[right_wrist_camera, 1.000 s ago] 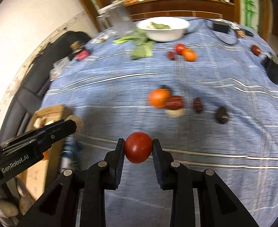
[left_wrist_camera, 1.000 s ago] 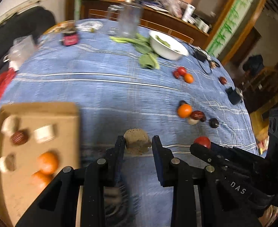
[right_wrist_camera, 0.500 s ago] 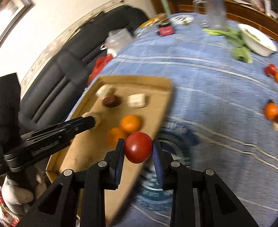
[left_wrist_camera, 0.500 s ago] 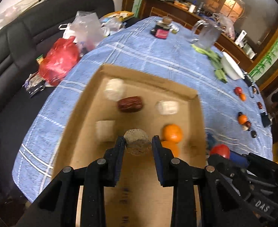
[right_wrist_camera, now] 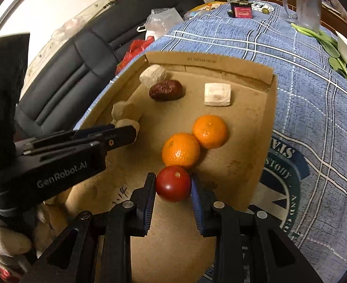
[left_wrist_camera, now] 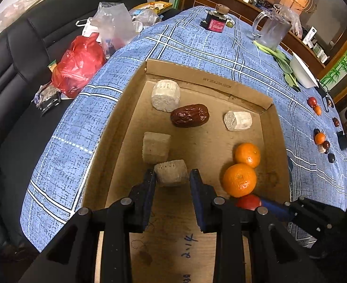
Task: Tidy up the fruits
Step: 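Carry the cube and tomato into the cardboard box and open both tools, then move both open tools back toward the remaining dates and round cork on the table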
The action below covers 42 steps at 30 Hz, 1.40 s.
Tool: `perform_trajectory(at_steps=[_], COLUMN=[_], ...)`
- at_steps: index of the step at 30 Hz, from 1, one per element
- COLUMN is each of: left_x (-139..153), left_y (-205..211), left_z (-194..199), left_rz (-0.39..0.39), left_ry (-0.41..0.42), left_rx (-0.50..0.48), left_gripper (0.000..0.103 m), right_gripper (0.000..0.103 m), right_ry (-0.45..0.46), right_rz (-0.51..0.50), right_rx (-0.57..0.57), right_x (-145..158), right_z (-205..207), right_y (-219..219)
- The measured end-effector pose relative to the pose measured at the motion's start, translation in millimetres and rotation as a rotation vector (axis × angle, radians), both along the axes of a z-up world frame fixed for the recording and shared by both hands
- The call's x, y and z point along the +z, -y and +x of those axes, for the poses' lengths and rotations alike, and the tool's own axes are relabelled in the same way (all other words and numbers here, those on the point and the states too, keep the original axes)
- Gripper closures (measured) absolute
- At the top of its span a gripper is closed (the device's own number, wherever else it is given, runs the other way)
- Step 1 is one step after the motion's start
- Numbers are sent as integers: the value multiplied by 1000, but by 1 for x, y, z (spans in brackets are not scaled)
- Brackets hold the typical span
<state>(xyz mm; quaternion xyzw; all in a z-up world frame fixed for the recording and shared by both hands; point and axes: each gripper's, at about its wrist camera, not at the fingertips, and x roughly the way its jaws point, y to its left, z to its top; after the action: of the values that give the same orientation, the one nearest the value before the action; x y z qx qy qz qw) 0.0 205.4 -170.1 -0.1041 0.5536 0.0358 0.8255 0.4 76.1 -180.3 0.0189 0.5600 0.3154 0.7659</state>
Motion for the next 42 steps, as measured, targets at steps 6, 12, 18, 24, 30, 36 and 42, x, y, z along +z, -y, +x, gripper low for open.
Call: perform_trajectory(at_steps=[6,12,18,24,30,36,42], left_x=[9,24,42,54,51,39,38], left_y=[-2,1,24,76,130,178,198], left_z=[2,2,6,14,20,18,10], left_rz=[2,1,-12,-12,-20,-28,-2], left_ry=[15,43,88,109,97,63,47], left_rx=[23,54,35,-65,-158,-230,-257], left_gripper=[66,58,50,43,42,42,42], right_gripper=[71,65,61,59,57,58,58], right_ry=[9,14,56,70,49,67,101], right_rz=[-3,18,30,39,32,-22,-51], right_rx=[17,21,-25,-118,-257,-460,-643], right_x=[-2,10,29,39,32,22,24], right_z=[-3,-9,-14,-19,-18,-4,61], right_y=[-6,5,36,85,152,238,301])
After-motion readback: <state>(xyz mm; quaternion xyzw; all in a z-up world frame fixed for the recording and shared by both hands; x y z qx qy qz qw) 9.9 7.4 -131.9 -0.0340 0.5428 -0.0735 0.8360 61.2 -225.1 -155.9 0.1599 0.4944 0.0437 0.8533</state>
